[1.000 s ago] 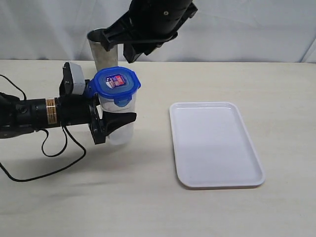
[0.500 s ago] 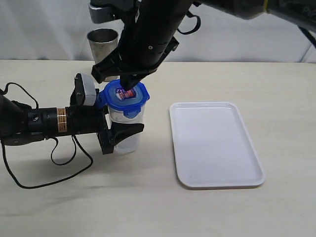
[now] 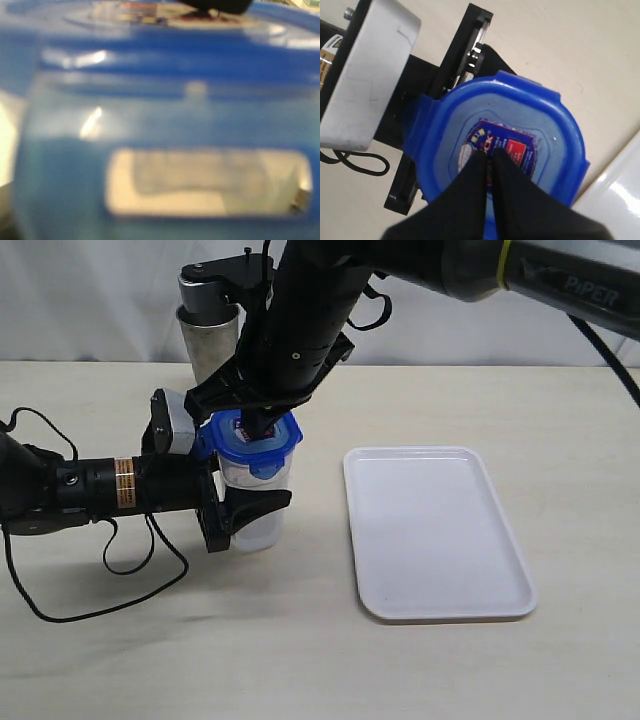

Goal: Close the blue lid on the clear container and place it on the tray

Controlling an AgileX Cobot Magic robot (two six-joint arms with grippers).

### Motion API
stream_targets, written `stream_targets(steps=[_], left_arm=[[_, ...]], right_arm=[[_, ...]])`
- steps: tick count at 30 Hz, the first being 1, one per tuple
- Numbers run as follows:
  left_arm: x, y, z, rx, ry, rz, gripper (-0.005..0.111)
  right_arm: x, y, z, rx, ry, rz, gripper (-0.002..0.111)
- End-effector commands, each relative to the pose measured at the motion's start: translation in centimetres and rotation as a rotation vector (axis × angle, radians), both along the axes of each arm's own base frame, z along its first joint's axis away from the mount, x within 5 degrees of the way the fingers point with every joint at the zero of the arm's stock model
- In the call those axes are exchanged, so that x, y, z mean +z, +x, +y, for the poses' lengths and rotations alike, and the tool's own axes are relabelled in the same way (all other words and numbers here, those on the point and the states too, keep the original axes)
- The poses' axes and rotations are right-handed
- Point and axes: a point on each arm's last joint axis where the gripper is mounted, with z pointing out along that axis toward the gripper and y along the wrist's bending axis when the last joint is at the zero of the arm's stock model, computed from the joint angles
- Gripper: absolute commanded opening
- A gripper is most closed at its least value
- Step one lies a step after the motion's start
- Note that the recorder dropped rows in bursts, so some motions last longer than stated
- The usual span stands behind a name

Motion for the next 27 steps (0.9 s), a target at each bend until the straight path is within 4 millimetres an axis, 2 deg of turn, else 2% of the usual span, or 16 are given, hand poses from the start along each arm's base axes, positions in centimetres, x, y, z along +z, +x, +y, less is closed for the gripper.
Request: stream_targets(steps=[1,2,4,8,9,15,22,27], left_arm=[[0.6,0.2,-0.1,0.004,-0.041,-0.020,0.008],[0.6,0.2,-0.1,0.006,-0.041,-0.020,0.013],[0.7,0.3,0.1,0.013,-0.042,-0.020,0.032],[0.6,0.5,0.4,0.021,-0.041,-0.019,0.078],[0.6,0.5,0.4,0.021,-0.041,-0.017,0.082],[0.6,0.4,0.5,0.009,-0.035,-0.018,0.079],[0.5,0.9,2.5,0.038,-0.029,0.006,0.079],[0.4,0.8,2.4,0.028,-0.025,0.006,0.079]], right_arm=[[-1.3,0.1,0.1,0.010,-0.036,0.042,0.005],[-1.3,0.1,0.1,0.010,-0.036,0.042,0.005],[-1.3,0.1,0.1,0.010,-0.036,0.042,0.005],[-1.3,0.0,0.1,0.010,-0.037,0.043,0.005],[-1.3,0.0,0.1,0.010,-0.038,0.045,0.005],[-1.3,0.0,0.0,0.010,-0.040,0.043,0.005],[-1.3,0.0,0.0,0.008,-0.040,0.044,0.005],[-1.3,0.0,0.0,0.008,-0.040,0.044,0.005]])
